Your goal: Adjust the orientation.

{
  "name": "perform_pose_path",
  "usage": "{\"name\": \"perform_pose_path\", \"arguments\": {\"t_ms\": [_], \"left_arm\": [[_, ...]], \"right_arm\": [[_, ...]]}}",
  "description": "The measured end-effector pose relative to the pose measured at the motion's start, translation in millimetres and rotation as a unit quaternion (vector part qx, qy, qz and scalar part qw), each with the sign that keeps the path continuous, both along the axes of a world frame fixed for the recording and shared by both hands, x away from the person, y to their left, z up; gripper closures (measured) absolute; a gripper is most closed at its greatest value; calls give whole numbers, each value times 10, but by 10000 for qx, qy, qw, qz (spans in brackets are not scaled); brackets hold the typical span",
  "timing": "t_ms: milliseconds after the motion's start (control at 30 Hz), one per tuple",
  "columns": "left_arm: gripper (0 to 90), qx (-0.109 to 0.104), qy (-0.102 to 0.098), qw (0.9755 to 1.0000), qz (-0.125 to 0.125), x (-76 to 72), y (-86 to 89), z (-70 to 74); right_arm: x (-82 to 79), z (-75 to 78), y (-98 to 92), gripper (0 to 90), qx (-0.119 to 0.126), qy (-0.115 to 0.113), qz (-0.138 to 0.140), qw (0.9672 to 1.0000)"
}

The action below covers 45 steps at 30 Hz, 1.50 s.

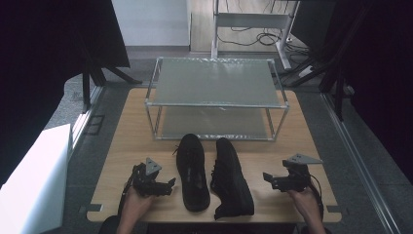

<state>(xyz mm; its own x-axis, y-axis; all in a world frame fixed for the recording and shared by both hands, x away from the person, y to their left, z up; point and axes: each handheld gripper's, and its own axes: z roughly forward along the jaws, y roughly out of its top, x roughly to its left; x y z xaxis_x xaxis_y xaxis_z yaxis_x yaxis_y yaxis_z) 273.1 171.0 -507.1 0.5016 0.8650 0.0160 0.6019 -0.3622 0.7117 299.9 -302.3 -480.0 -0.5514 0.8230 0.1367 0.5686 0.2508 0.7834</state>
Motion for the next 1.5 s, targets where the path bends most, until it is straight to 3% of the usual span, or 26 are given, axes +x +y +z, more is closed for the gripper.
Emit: {"name": "perform_pose_path", "arguments": {"t_ms": [267,500,700,933,1233,1500], "left_arm": [[0,-90,-68,9999,46,-5,26,13],[0,168,-65,9998,-18,-8,-22,-2],[0,221,-61,9997,21,-7,-15,-1],[0,285,-67,9996,12,-8,-24,-5],[0,377,9,9993,-32,-7,-39,-19],[0,441,32,9990,-37,-6,-47,-26]], "right_arm": [[32,148,224,0,103,-116,314,9994],[63,240,428,0,170,-122,546,9983],[92,320,637,0,201,-115,696,9973],[138,275,786,0,87,-63,644,9979],[131,247,730,0,57,-89,541,9985],[106,250,540,0,104,-177,215,9996]]}}
